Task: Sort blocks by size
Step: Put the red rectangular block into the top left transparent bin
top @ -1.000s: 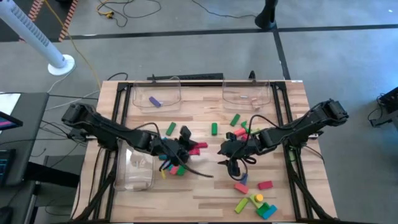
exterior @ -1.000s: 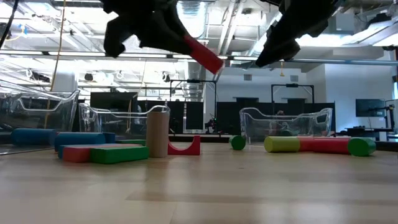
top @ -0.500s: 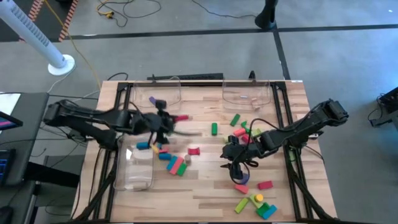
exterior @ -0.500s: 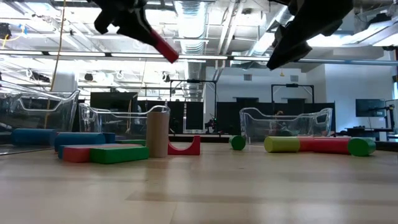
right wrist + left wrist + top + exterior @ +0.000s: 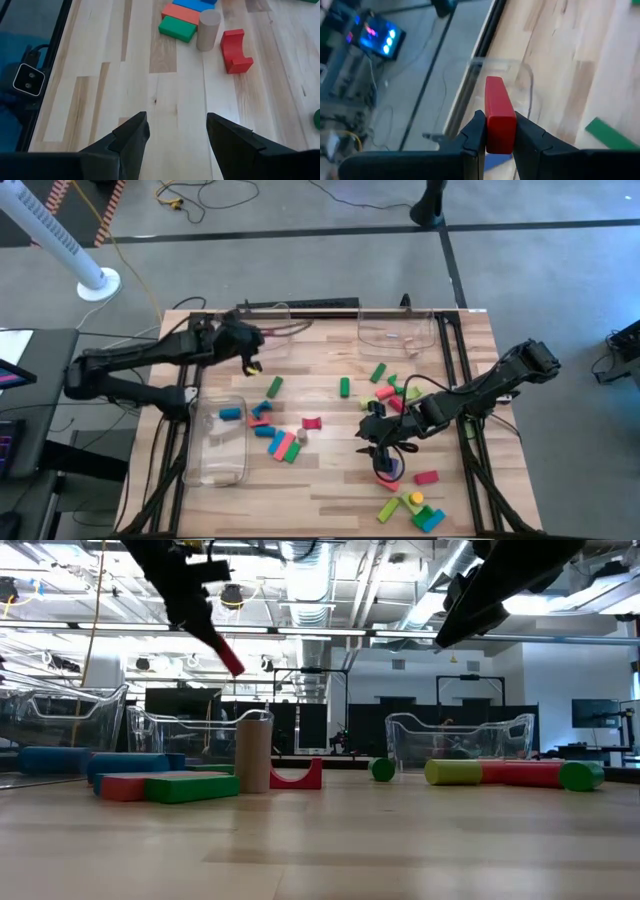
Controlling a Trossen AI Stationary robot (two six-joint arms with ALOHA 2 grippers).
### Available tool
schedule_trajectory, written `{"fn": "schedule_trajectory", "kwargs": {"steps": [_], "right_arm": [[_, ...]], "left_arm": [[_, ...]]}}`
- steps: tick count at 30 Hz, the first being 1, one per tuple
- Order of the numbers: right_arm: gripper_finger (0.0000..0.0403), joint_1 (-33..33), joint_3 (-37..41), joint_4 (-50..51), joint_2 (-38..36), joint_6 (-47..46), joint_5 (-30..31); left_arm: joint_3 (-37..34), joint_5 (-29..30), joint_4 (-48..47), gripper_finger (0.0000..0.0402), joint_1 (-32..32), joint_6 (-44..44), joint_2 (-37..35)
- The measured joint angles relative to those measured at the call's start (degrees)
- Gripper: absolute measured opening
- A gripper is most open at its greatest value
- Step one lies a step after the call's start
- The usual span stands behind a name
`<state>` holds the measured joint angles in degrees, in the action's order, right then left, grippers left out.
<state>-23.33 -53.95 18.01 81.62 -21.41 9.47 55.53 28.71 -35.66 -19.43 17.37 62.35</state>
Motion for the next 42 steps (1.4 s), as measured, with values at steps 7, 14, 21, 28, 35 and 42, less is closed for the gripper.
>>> {"fn": "schedule_trajectory", "kwargs": {"steps": [7, 14, 21, 28, 35, 42], "right_arm": [[0.0235, -0.33, 0.0, -0.03, 0.0, -0.19, 0.09], [0.0235, -0.35, 0.0, -0.19, 0.0, -0.67, 0.09], [0.0235, -0.76, 0.0, -0.21, 0.0, -0.98, 0.33], [0.0235, -0.74, 0.02, -0.13, 0.0, -1.1, 0.81], [0.0235, -0.74, 0.02, -0.11, 0.0, -1.11, 1.03], [0.0235, -0.72, 0.02, -0.1, 0.0, -1.11, 1.03]], "left_arm": [[-0.75, -10.57, -1.41, 0.0063, -11.27, 0.16, 1.29], [-0.73, -16.93, -1.73, 0.0063, -18.94, 0.99, 5.51], [-0.74, -18.22, -2.43, 0.0064, -22.52, 1.76, 10.89], [-0.73, -19.34, -2.39, 0.0066, -24.65, 2.4, 15.29], [-0.73, -21.07, -2.47, 0.0067, -26.32, 2.46, 17.78], [-0.73, -21.07, -2.44, 0.0068, -26.37, 2.54, 17.81]]}}
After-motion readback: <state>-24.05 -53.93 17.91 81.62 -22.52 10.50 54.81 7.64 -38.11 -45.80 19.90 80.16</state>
